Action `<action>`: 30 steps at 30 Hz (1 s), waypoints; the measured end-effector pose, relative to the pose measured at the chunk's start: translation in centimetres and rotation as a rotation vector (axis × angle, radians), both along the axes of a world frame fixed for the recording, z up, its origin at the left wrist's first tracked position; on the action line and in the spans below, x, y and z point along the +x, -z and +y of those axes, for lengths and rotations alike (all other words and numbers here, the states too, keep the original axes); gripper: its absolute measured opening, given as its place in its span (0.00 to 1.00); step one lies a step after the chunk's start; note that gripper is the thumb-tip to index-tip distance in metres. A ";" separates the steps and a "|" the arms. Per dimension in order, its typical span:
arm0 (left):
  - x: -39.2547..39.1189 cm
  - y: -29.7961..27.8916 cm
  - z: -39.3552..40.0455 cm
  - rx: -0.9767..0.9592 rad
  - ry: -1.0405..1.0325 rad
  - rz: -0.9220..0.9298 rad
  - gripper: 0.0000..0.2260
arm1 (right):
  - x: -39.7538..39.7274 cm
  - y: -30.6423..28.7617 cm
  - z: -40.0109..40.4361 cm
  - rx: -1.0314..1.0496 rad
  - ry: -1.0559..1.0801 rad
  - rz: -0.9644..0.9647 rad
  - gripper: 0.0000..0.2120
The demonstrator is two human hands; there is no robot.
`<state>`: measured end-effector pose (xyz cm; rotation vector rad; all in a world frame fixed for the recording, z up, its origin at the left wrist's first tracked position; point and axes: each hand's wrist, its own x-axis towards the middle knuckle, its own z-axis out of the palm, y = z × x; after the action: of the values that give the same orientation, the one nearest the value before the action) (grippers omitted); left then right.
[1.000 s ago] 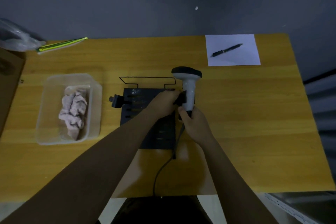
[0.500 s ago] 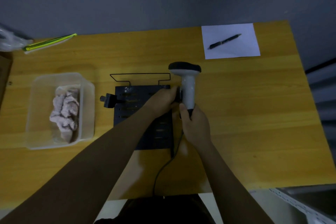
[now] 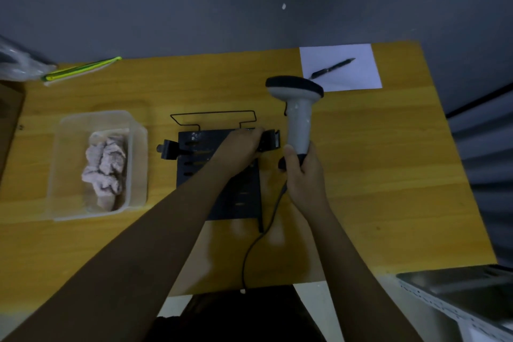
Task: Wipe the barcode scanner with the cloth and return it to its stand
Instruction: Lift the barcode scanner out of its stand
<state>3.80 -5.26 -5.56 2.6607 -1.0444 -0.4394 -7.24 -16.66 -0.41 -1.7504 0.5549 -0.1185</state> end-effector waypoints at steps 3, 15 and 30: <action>-1.0 -0.4 1.3 -0.060 -0.051 -0.018 0.29 | -0.5 -1.0 0.9 0.056 0.009 -0.034 0.06; -4.5 -9.6 11.4 -0.672 -0.444 0.419 0.21 | -1.0 -5.6 9.5 0.325 0.010 -0.007 0.08; -3.2 -17.0 23.2 -0.824 -0.512 0.457 0.16 | 2.1 -10.7 21.6 0.636 -0.220 -0.057 0.10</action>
<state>0.60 17.91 11.40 1.8476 -0.2742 -0.3671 -5.17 4.96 10.28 -1.1701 0.3066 0.1508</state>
